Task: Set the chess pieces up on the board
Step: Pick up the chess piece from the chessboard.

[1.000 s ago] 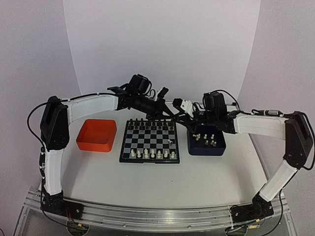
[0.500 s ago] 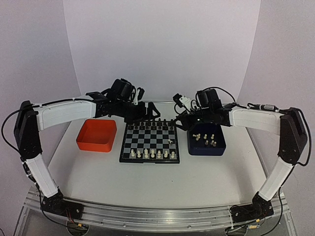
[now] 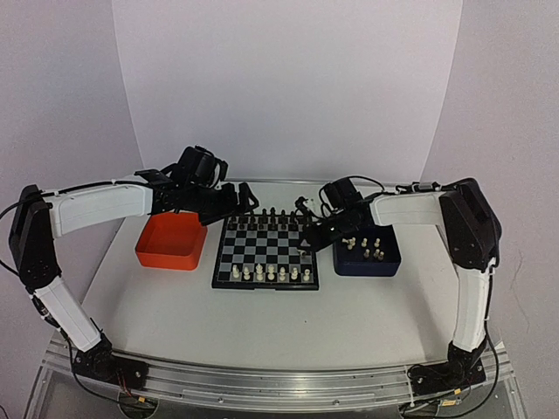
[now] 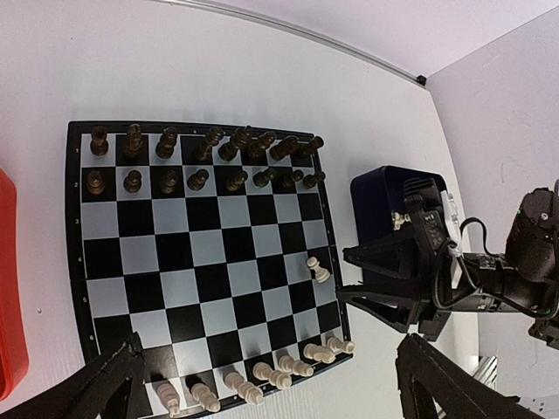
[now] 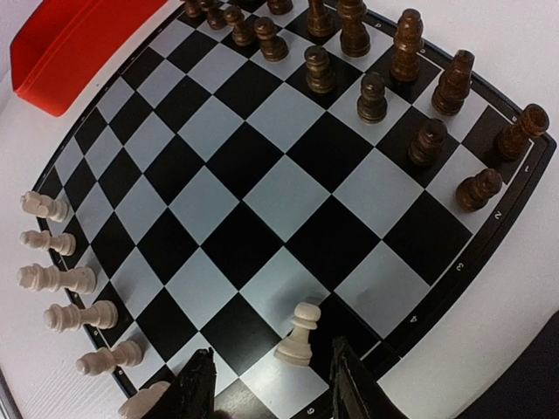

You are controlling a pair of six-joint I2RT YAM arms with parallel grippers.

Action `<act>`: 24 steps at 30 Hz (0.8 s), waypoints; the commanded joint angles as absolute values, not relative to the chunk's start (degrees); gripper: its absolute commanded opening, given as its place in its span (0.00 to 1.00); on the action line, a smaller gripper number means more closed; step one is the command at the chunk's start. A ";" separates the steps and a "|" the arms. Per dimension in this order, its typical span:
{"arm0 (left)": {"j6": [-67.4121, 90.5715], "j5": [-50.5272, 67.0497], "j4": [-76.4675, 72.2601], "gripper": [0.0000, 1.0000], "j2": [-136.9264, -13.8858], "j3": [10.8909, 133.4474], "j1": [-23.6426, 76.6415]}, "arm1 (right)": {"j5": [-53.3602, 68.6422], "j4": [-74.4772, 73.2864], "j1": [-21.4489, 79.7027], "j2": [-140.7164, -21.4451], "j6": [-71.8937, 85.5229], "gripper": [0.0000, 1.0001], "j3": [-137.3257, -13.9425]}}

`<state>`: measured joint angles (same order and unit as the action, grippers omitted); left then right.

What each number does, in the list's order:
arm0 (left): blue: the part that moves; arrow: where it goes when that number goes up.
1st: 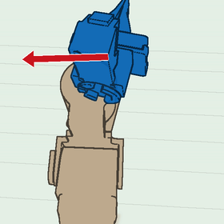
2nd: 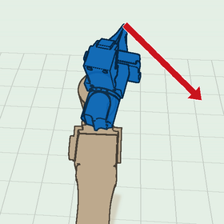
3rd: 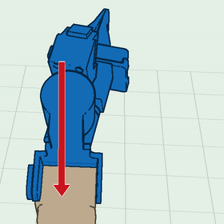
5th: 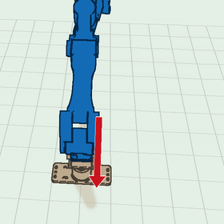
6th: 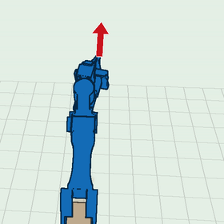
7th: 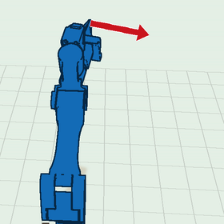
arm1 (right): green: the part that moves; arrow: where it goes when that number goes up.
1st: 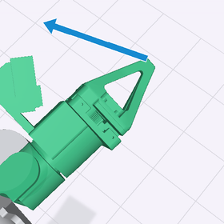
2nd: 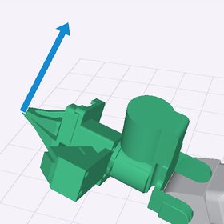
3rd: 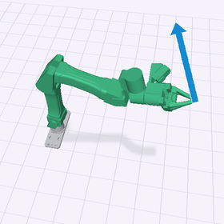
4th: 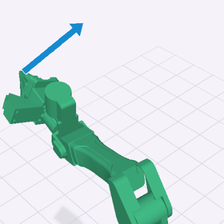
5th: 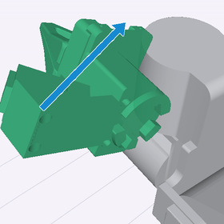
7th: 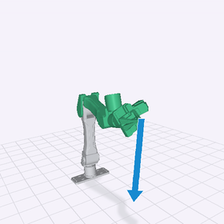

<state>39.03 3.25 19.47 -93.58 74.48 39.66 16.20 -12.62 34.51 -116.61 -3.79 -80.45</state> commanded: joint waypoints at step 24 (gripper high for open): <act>35.17 10.06 16.73 1.00 -92.83 74.65 37.96 | 3.73 -12.56 39.92 -117.62 -9.91 0.00 -81.07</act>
